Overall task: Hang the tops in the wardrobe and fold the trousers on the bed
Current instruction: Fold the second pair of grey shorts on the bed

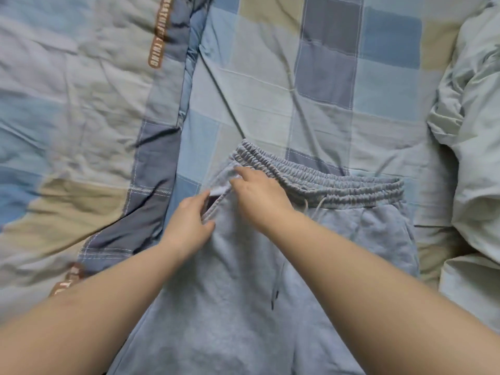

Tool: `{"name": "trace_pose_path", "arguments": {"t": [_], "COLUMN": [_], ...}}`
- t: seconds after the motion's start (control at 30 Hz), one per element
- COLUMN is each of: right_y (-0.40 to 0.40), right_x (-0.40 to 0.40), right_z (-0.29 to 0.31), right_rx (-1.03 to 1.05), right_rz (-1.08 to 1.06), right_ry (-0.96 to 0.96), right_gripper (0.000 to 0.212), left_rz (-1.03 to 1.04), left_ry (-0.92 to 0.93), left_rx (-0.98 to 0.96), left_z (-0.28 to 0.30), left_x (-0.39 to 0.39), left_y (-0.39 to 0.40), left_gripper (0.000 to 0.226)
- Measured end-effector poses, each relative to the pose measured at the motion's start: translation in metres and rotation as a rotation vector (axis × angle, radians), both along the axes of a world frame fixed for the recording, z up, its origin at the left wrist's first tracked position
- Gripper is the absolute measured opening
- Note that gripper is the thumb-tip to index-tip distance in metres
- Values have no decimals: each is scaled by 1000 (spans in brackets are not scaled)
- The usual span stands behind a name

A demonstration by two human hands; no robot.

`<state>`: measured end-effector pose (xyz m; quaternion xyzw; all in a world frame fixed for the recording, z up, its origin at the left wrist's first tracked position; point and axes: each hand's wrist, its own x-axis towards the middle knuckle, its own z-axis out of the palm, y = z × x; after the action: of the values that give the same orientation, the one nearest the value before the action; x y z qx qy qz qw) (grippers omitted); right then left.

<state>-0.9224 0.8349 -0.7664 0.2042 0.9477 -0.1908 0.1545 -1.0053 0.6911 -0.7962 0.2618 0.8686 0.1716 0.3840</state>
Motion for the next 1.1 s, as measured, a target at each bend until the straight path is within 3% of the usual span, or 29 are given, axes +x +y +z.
{"name": "trace_pose_path", "arguments": {"t": [0.1,0.23,0.33,0.4,0.47,0.53,0.6,0.73,0.9,1.1], "right_y": [-20,-42,-54,-59,-61,-58,-51,-34,-11,28], "right_x": [-30,-55,-60,-60,-56,-47,-32,4,57,140], "right_z": [-4,-19,-31,-35,-35,-33,-27,-11,3,17], "right_rx": [-109,-51,6,0,-41,-109,-213,-264,-244,-193], "right_rz": [91,114,53,-54,-176,-299,-443,-524,-555,-600], "right_ry": [-120,-270,-247,-198,-161,-125,-69,28,29,16], "right_gripper": [46,43,30,37,41,30,18,29,53,61], "left_rz": [-1,0,-42,-89,-120,-208,-388,-596,-593,-584], "left_ry": [-30,-67,-85,-53,-6,6,5,-19,-94,-166], "left_rx": [-35,-176,-279,-275,-200,-138,-114,-36,-26,-35], "left_z": [2,-1,-4,-4,1,9,19,41,61,77], "left_x": [0,3,11,16,22,31,47,93,158,247], "left_y": [-26,-61,-76,-85,-93,-101,-108,-109,-85,-43], "left_gripper": [72,38,19,18,27,67,88,81,68,70]}}
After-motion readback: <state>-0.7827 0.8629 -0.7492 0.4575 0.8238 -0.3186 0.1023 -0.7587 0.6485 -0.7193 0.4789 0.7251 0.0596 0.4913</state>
